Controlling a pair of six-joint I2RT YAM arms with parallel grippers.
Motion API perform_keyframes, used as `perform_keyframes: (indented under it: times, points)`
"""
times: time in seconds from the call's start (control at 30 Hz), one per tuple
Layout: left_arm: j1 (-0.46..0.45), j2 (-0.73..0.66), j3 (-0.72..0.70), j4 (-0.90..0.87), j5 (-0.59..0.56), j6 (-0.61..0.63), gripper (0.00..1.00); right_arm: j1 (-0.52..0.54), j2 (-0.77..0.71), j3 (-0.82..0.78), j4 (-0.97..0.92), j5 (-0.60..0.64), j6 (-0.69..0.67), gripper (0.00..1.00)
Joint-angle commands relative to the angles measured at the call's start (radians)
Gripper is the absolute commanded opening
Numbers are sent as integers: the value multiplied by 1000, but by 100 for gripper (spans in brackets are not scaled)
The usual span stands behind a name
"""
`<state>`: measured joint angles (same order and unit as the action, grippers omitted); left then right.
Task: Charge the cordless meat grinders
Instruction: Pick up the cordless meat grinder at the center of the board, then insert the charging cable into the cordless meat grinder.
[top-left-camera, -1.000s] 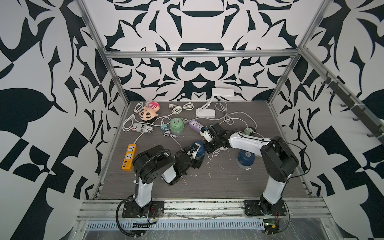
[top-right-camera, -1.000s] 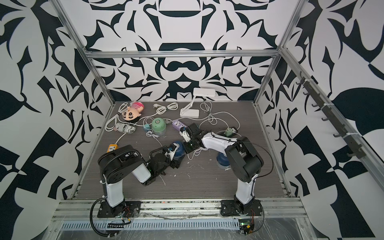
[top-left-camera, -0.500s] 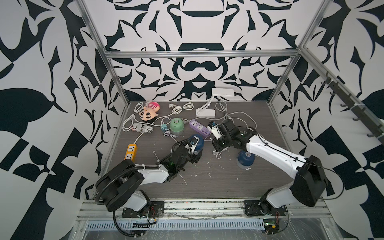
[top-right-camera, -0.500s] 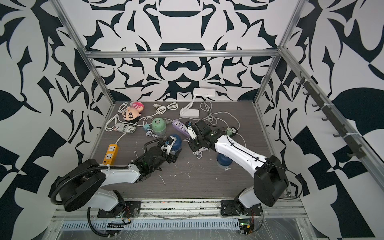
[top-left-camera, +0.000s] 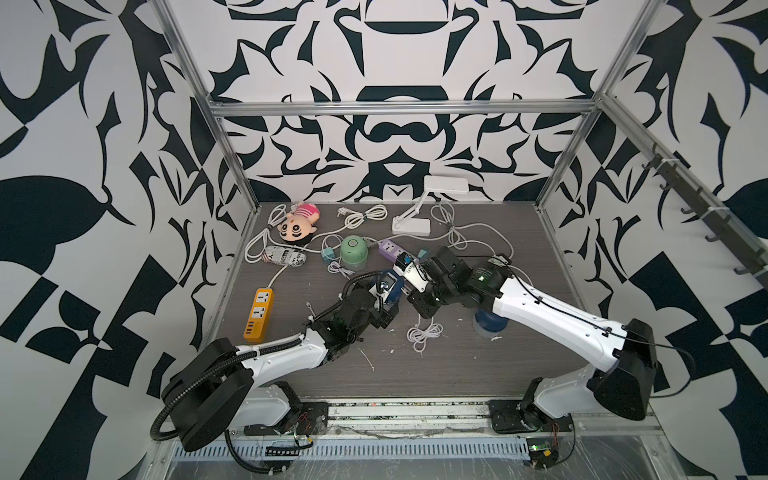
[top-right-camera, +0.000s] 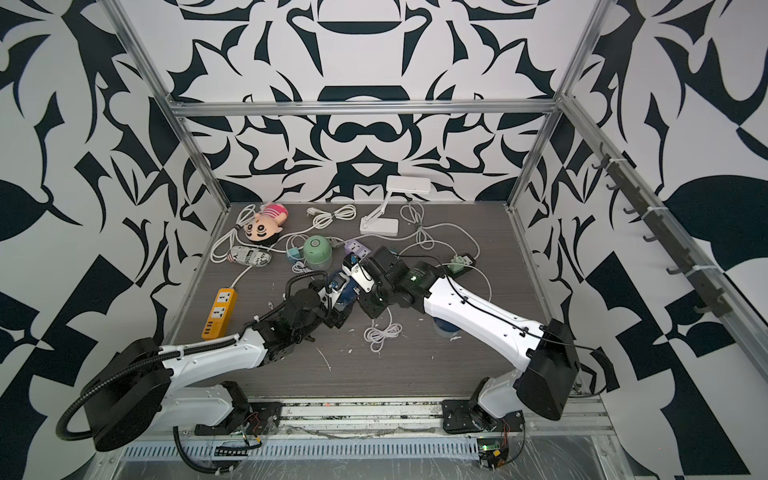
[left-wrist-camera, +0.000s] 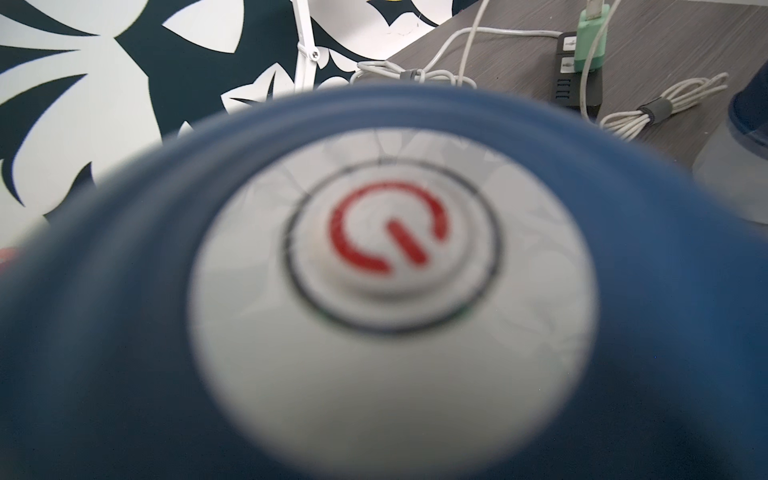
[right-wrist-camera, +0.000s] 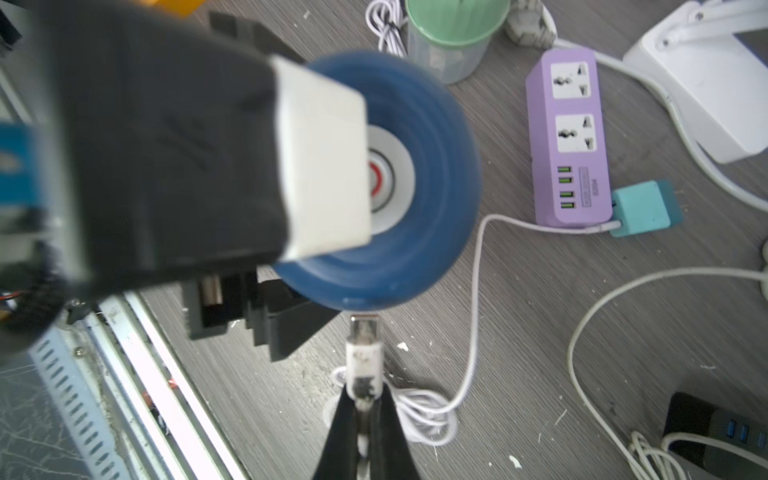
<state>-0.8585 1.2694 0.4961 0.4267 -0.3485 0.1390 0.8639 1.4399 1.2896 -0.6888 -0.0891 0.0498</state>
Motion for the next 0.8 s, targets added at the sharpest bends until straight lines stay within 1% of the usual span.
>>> perform_keyframes:
  times: [0.0, 0.4, 0.77]
  points:
    - [-1, -34, 36, 27, -26, 16, 54, 8, 13, 50, -25, -4, 13, 0]
    - [0, -39, 31, 27, -23, 30, 51, 10, 34, 62, -45, 12, 12, 0]
    - [-1, -38, 22, 21, -3, 31, 50, 11, 42, 82, -34, 2, 15, 0]
